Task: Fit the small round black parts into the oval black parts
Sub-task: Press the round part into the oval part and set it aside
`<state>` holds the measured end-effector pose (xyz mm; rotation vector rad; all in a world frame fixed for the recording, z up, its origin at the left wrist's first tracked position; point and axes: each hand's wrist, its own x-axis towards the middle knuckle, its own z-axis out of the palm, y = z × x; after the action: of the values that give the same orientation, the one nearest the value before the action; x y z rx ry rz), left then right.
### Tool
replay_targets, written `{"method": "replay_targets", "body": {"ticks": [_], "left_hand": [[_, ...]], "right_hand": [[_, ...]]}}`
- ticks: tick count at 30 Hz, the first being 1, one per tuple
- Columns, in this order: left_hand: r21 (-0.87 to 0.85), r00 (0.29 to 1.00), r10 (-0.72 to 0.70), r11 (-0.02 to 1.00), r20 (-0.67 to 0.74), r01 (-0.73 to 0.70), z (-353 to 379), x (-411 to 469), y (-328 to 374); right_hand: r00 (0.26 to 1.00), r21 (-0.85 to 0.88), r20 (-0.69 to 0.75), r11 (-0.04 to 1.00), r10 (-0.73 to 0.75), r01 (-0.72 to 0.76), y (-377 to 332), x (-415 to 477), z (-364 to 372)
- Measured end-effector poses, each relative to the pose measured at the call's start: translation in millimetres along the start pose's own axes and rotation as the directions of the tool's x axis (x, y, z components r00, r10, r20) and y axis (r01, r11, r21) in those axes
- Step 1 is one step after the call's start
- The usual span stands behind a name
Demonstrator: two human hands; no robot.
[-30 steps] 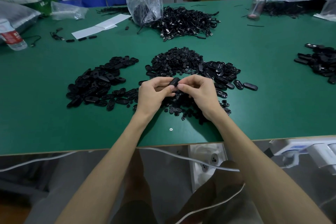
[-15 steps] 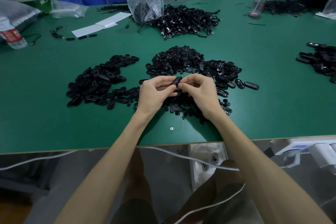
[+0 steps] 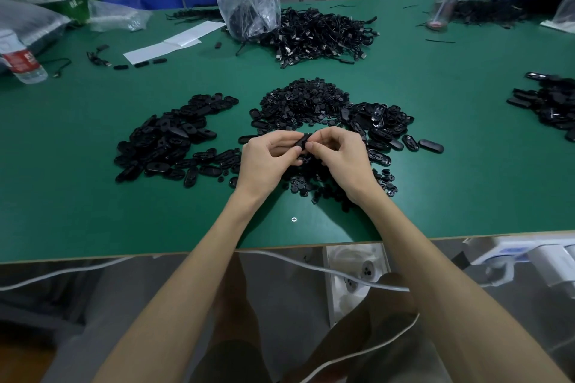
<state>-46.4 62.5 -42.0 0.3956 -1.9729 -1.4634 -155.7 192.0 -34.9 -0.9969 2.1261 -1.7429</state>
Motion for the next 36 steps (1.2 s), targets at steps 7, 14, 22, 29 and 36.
{"method": "replay_targets", "body": {"ticks": [7,14,22,29,36], "left_hand": [[0.019,1.000,0.021,1.000,-0.011,-0.021,0,0,2],[0.055,0.999,0.034,0.998,0.016,-0.035,1,0,4],[0.015,0.999,-0.003,1.000,0.045,0.002,-1,-1,4],[-0.083,0.999,-0.024,0.996,0.043,0.027,-1,0,2],[-0.156,0.997,-0.069,0.986,-0.040,0.061,-5,1,-1]], "right_hand": [[1.000,-0.017,-0.008,1.000,0.006,-0.006,-4,-2,-1],[0.998,-0.072,-0.055,0.997,-0.015,0.011,-8,-5,-1],[0.998,-0.078,-0.050,0.996,-0.047,0.043,-13,-7,-3],[0.992,-0.120,-0.059,0.987,-0.112,0.105,-15,-9,-3],[0.985,-0.151,0.014,0.973,-0.174,0.174,-17,-10,2]]}}
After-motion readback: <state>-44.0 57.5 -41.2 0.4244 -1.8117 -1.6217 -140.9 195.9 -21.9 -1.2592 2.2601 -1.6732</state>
